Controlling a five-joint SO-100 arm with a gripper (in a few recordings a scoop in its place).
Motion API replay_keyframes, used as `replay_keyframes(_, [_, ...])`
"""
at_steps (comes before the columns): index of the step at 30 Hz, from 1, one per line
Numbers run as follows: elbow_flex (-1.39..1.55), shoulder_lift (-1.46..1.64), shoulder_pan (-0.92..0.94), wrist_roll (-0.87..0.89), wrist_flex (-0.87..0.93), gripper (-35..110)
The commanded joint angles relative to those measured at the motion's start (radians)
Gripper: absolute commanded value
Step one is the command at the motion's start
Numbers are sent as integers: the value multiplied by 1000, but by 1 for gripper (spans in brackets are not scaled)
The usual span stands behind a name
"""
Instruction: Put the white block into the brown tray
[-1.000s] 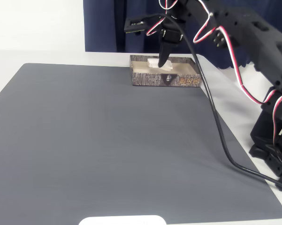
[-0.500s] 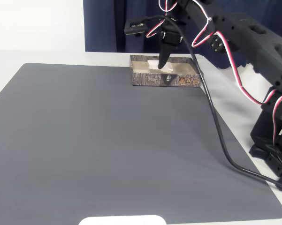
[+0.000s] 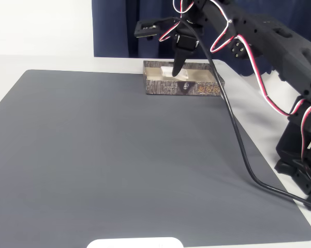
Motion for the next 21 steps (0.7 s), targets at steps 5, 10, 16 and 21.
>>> replay_keyframes(5, [-21, 26, -6, -46, 25, 0])
replay_keyframes(10, [-21, 28, -15, -44, 28, 0])
replay_keyframes(16, [-20, 28, -20, -77, 41, 1])
replay_keyframes(21, [-3, 28, -12, -91, 41, 10])
